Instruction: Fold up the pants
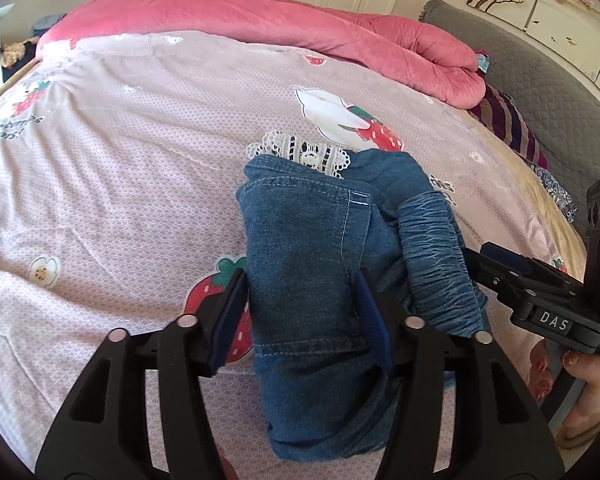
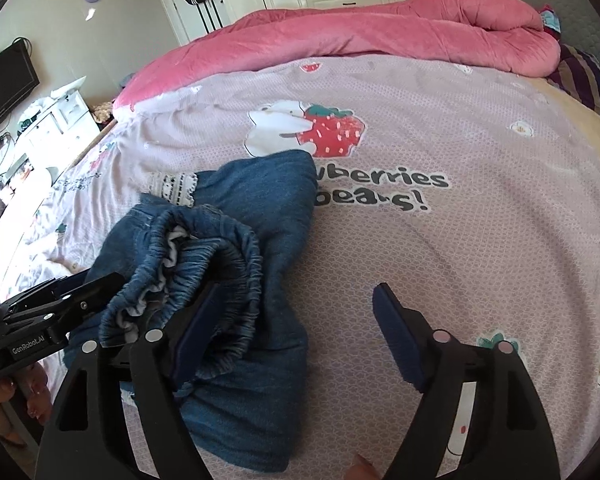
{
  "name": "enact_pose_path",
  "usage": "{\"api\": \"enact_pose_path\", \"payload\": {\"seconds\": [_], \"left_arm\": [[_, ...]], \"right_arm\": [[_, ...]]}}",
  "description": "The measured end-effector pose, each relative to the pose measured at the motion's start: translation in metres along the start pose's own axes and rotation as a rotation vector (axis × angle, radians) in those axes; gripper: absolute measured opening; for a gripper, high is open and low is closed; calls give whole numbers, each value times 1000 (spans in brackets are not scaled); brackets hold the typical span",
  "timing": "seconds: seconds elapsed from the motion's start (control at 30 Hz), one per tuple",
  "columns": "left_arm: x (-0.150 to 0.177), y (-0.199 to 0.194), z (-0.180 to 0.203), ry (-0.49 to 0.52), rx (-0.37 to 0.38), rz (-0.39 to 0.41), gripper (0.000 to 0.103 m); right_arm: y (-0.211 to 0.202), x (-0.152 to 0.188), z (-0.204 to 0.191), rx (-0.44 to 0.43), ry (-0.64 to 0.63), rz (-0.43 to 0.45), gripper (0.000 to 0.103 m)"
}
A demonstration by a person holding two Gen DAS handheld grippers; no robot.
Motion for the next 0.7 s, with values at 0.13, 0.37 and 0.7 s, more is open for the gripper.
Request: {"api": "enact_pose_path", "payload": {"seconds": [0.13, 0.37, 0.7], "left_arm": [[-1, -7, -2, -8, 1, 14, 58], [-2, -17, -4, -14, -6, 40, 75], [-5, -29, -9, -28, -31, 68, 93]], "right_arm": [[-5, -1, -2, 5, -12, 14, 85], [-14, -2, -2, 12, -21, 43, 92], [-35, -9, -7, 33, -71, 120, 98]]}}
Point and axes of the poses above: each gripper's, at about its wrist camera, not at the fingertips, and y roughly the way its jaws point, z to its right, x to its underside, the point moved 7 cm from there along y, roughly the way its jaws point
